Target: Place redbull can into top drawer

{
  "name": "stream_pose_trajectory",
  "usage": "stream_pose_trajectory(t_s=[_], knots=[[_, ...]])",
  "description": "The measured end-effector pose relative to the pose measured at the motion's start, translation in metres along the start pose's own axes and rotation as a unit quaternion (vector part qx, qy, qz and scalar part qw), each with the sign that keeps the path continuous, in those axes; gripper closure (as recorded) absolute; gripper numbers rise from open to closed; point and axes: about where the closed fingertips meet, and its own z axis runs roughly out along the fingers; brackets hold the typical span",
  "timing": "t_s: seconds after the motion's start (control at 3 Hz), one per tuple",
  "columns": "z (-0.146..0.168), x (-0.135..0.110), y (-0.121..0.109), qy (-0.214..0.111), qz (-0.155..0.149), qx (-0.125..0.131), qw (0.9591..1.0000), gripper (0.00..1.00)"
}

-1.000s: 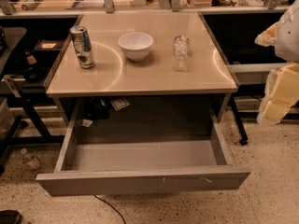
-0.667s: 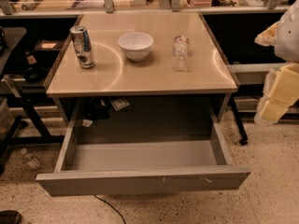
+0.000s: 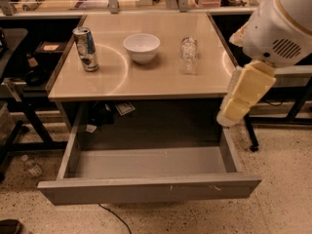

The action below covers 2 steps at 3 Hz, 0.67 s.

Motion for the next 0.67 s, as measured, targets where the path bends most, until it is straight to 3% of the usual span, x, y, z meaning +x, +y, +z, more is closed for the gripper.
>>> stream_pose_trajectory(t_s=[0.33, 0.67], knots=[[0.0366, -0.0567, 0.0027, -0.041, -0.007, -0.029, 0.9987, 0.00], [0.0375, -0.0580, 0.0027, -0.042, -0.008, -0.030, 0.9987, 0.00]])
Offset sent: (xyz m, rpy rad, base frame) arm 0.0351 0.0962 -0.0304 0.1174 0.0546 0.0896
